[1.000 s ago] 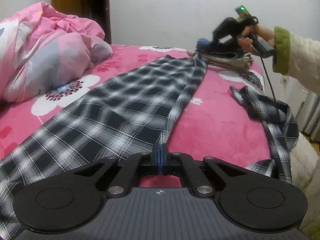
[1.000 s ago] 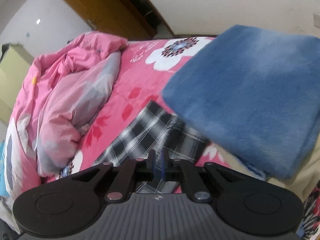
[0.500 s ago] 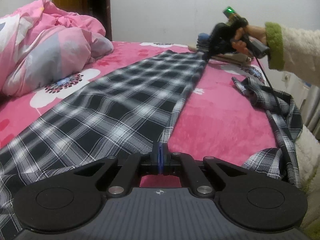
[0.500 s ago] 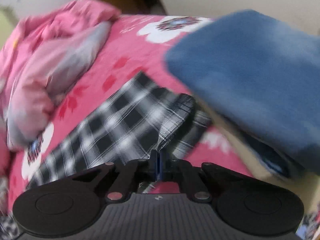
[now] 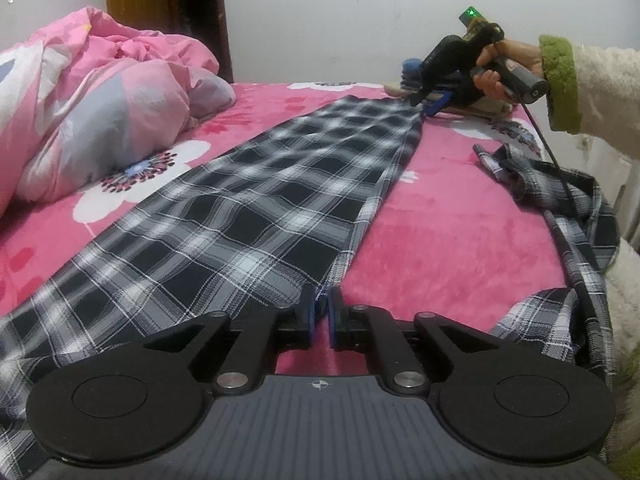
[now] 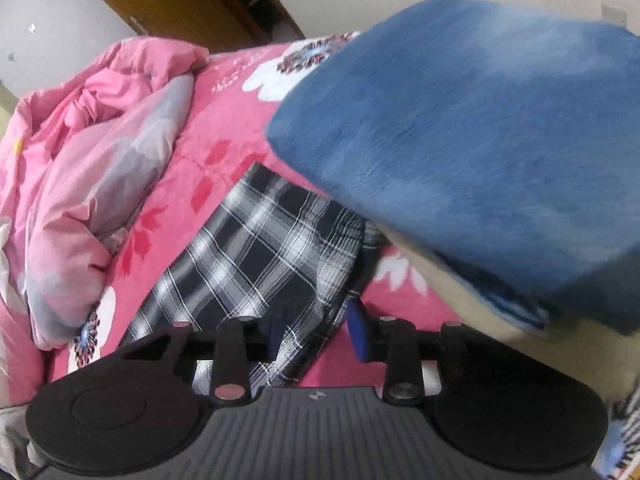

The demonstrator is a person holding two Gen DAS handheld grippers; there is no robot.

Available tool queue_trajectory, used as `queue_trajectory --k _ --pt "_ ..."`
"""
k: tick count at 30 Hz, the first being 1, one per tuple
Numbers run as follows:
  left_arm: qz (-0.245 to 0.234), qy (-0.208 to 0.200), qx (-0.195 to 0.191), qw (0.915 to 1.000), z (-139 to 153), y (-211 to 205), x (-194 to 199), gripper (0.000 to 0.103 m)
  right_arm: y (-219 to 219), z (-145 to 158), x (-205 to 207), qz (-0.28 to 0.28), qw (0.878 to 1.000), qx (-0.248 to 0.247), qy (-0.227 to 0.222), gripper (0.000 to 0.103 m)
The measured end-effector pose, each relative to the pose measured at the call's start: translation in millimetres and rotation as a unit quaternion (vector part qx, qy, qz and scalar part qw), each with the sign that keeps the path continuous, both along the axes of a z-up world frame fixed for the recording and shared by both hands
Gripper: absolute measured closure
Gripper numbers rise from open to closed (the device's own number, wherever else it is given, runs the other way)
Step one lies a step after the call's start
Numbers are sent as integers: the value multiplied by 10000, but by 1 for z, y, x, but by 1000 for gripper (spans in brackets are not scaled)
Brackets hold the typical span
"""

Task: Fold clothes
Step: 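Open both tools to release the stretched plaid pants and lift away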

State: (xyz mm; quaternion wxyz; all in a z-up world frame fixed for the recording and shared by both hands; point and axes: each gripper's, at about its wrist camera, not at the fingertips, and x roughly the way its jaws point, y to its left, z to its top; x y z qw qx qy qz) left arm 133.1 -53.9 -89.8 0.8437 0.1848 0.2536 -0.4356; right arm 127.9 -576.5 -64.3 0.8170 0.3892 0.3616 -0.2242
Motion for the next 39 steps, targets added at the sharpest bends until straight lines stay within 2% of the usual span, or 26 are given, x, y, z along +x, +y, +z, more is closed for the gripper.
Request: queue_trajectory --k 2,3,4,11,15,18,19,20,21,24,26,29,32,34,36,39 --pt "-4 -23 43 10000 0 -1 0 92 0 -4 0 28 10000 -44 7 75" --pt "-7 -38 69 10000 0 -1 0 89 -1 -5 -1 41 10000 -82 -16 91" --pt "-12 -59 103 9999 -1 -3 -1 89 -1 -5 -3 46 9999 -98 -79 101" --pt "81 -74 122 9999 -3 -7 3 86 4 17 -12 161 9981 -333 -503 101" --pt "180 -105 139 9997 -1 -11 5 86 6 44 -12 186 9943 -389 -974 102" --pt "209 -235 291 9991 -4 -18 4 86 5 53 -4 211 9939 -468 -976 102" --pt "232 -251 316 9989 -5 -19 4 88 3 53 -2 182 9942 -409 -975 102" --pt "272 -191 285 9990 -4 -20 5 96 0 53 -1 152 9942 -332 -1007 102" --pt "329 -98 211 9992 -2 -20 7 102 -2 53 0 133 9942 -278 -1031 102" --pt "655 458 -356 9962 12 -8 22 103 -9 49 11 96 9951 -175 -966 102" --pt "839 846 -737 9901 22 0 37 103 -17 43 34 52 9967 -28 -809 102" --pt "1153 1198 -1330 9771 47 13 71 103 -23 41 79 23 9974 152 -701 102" --pt "1598 1066 -1910 9626 84 31 108 103 -15 84 132 232 9916 184 -1262 102" --pt "1749 786 -2197 9565 111 44 120 103 -3 127 150 478 9823 23 -1813 102" --pt "1693 553 -2286 9571 127 49 117 103 5 163 152 694 9705 -143 -2306 102" --pt "1450 359 -2290 9619 136 49 103 103 4 179 133 778 9637 -376 -2525 102"
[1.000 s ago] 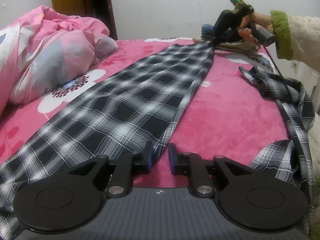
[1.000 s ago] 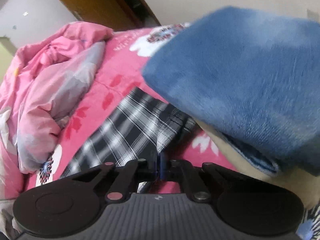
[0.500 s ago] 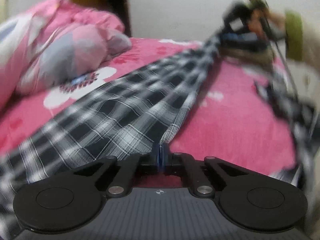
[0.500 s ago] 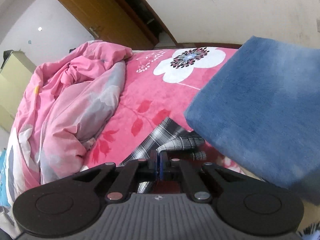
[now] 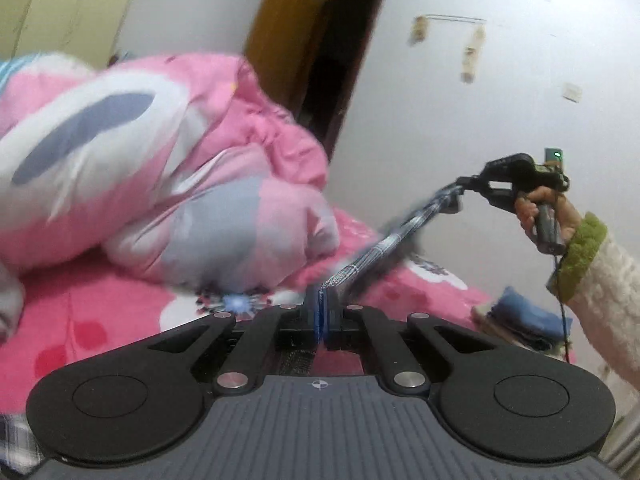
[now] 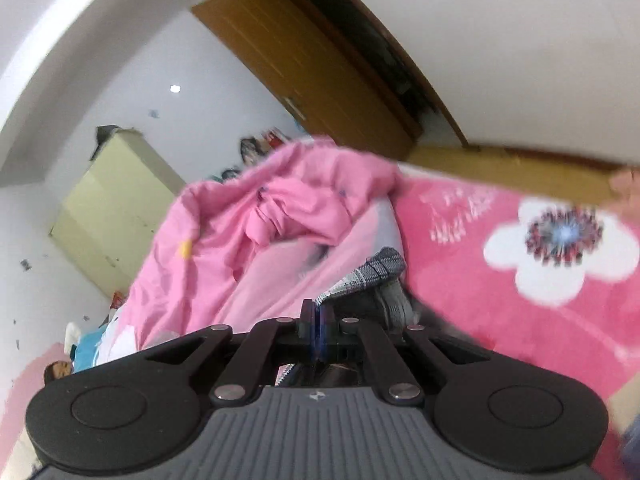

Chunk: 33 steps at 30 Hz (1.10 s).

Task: Fold clothes
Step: 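Open both tools to release the stretched plaid pants and lift away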

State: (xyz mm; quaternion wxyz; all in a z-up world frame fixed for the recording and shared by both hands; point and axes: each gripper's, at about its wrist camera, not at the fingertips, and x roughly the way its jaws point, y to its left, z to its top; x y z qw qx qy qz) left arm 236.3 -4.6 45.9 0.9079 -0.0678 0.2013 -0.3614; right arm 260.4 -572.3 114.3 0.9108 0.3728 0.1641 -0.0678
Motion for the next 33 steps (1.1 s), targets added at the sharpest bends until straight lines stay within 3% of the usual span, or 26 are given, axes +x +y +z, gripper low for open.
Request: queue_trajectory --k 2,5,10,13,18,20,22,26,28,30,33 --pt "-268 111 146 9995 -13 -10 -12 103 -9 -19 -17 -105 9997 -26 213 102" --pt "-696 364 471 9958 -38 -29 -31 103 -24 -71 -44 -322 9961 20 825 102" --pt "-1261 887 1308 9793 -96 -64 -57 103 -38 -154 -84 -528 9810 21 1865 102" --pt "-1317 1088 1494 9739 -114 -67 -60 103 -27 -163 -89 -365 9744 -488 2164 102" --pt "-1370 1123 1442 9736 -110 -58 -53 103 3 -148 -79 -31 9514 -1579 2645 102" --pt "-1396 1151 1458 9726 -109 -57 -50 103 15 -147 -73 107 9350 -2027 2907 102" --pt "-1434 1255 1588 9688 -117 -61 -47 103 29 -156 -66 276 9079 -2575 3295 102" --pt "-1430 1354 1633 9667 -128 -67 -44 101 60 -185 -54 452 8305 -3886 3966 94" --pt "-1445 1341 1540 9682 -124 -64 -48 91 75 -188 -55 476 8015 -4373 4051 79" --pt "-1475 1276 1473 9697 -116 -60 -58 72 86 -184 -61 462 7851 -4677 4035 62" --pt "-1477 1110 1442 9721 -103 -51 -82 65 94 -168 -77 424 7888 -4779 3842 60"
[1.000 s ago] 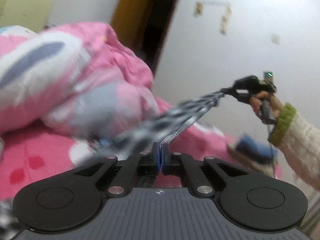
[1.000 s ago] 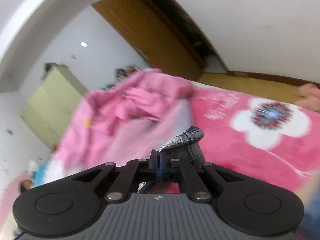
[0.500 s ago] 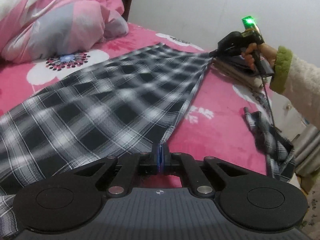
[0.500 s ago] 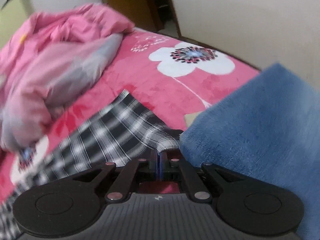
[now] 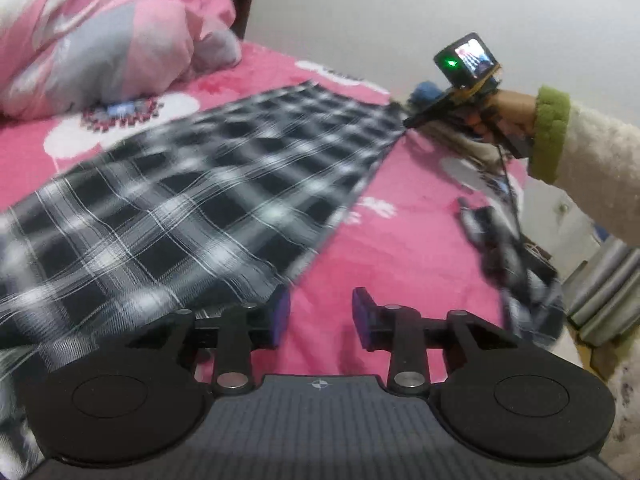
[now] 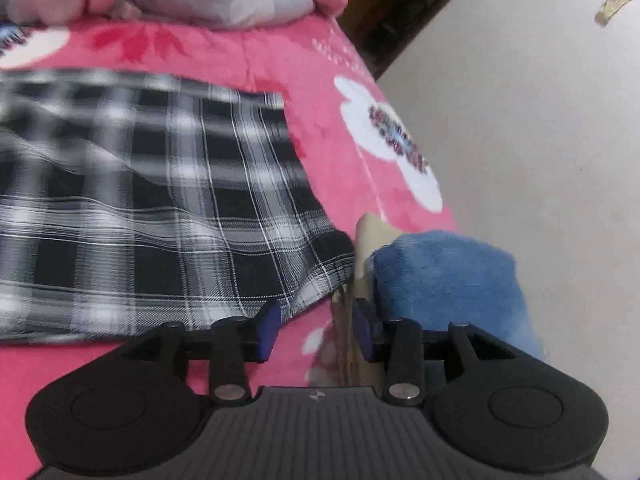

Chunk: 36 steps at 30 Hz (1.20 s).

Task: Fold clothes
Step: 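Move both open tools toward the plaid pajama pants by the dark clothes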

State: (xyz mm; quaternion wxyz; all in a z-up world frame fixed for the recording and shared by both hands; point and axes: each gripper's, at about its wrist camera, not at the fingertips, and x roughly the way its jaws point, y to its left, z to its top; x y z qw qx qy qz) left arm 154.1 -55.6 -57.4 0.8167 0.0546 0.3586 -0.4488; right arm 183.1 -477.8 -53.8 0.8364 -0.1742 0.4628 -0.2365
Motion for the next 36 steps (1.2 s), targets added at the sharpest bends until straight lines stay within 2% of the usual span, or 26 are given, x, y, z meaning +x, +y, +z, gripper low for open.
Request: queue_trajectory --k 3,5,7,9,11,13,17,19,21,22,25,26,28,29,32,35,36 --pt "85 -208 -1 9997 13 14 -29 57 9 22 -21 49 9992 26 -392 60" --pt "267 -372 16 9990 21 29 -46 57 21 43 -37 185 9966 86 -796 60" --pt "562 -540 99 9969 28 47 -57 57 43 62 -54 594 9902 244 -1238 60" --pt "864 -766 293 9929 33 63 -65 57 77 78 -72 1287 9776 468 -1595 60" --pt "1166 -1037 634 9857 35 74 -69 57 120 84 -87 2197 9572 722 -1741 61" --pt "1461 -1159 898 9783 33 85 -70 57 167 81 -96 3039 9327 982 -1675 63" --pt "2099 -1040 772 9691 27 115 -66 57 261 61 -107 4473 8728 1410 -1348 65" --pt "2313 -1180 900 9615 20 123 -64 57 302 47 -107 5101 8414 1352 -1169 67" --pt "2439 -1395 1142 9529 16 128 -63 58 339 34 -104 5585 8155 1107 -1041 74" --pt "2503 -1475 1237 9488 15 131 -63 57 355 29 -103 5772 8045 986 -993 74" --pt "2815 -1480 1231 9400 15 149 -65 57 390 21 -94 6129 7799 888 -905 76" --pt "3012 -1454 1125 9357 17 159 -68 57 400 20 -91 6211 7733 912 -891 76" --pt "3591 -1359 827 9196 20 183 -75 57 414 21 -87 6241 7690 1022 -934 76" --pt "3955 -1259 638 9076 21 197 -81 57 421 23 -80 6218 7685 1147 -978 76" --pt "5057 -721 -123 8596 24 247 -100 57 437 30 -60 6077 7701 1607 -1082 76" --pt "5762 -261 -807 8129 18 291 -118 56 456 36 -38 5969 7650 2151 -1106 76" --pt "5920 -173 -919 8005 15 301 -123 55 463 36 -34 5956 7626 2278 -1083 76"
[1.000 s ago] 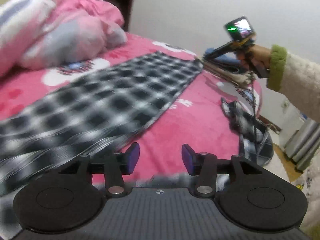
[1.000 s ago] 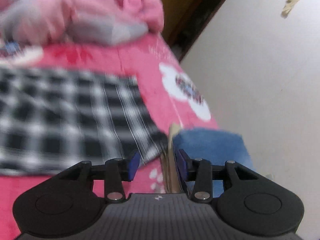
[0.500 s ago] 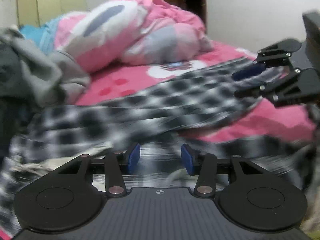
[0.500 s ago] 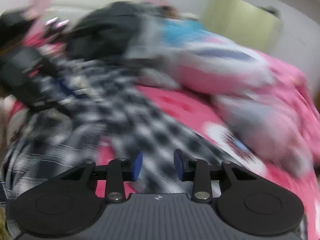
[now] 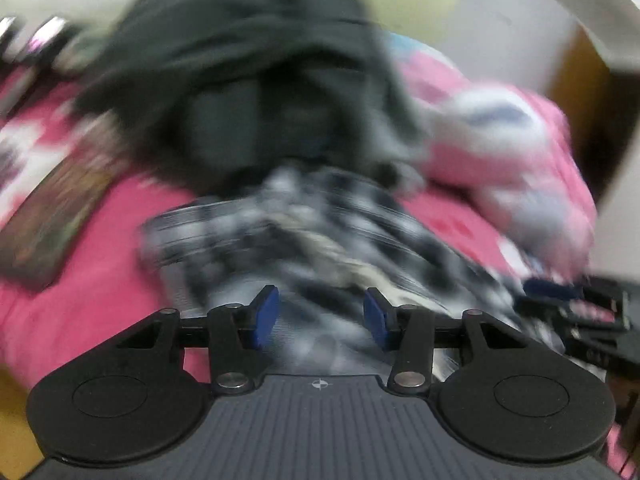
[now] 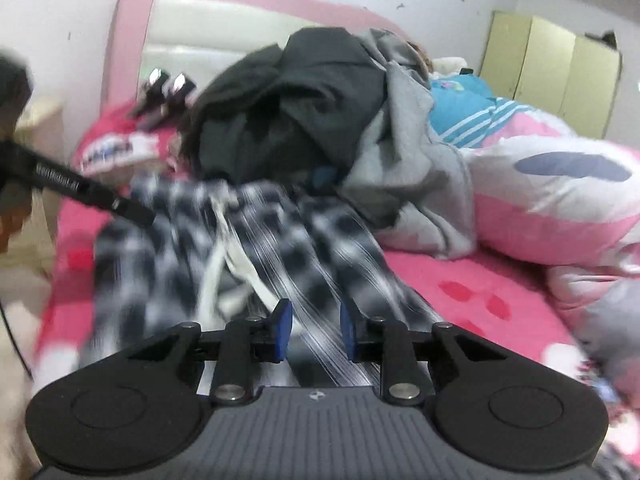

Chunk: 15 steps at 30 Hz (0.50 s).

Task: Fold clothes
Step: 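Move both open tools toward the plaid pajama pants by the dark clothes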

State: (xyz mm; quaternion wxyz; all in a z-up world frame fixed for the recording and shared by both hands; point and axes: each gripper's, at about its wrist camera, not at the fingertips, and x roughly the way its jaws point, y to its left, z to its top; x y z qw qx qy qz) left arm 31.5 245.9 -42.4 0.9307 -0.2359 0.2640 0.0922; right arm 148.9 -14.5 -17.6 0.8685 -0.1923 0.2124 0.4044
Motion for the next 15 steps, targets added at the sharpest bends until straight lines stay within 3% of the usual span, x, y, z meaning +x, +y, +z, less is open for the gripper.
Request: queue_trajectory --k 4,8,15 --pt "469 133 -588 9971 -16 33 -2 54 16 1 -8 19 9991 328 285 75" --pt "606 70 -1197 9909 -35 50 6 53 6 6 -35 -351 9951 752 533 74" --pt "888 -358 -1573 9829 -45 52 10 58 -34 1 -90 -1475 9789 1142 837 73"
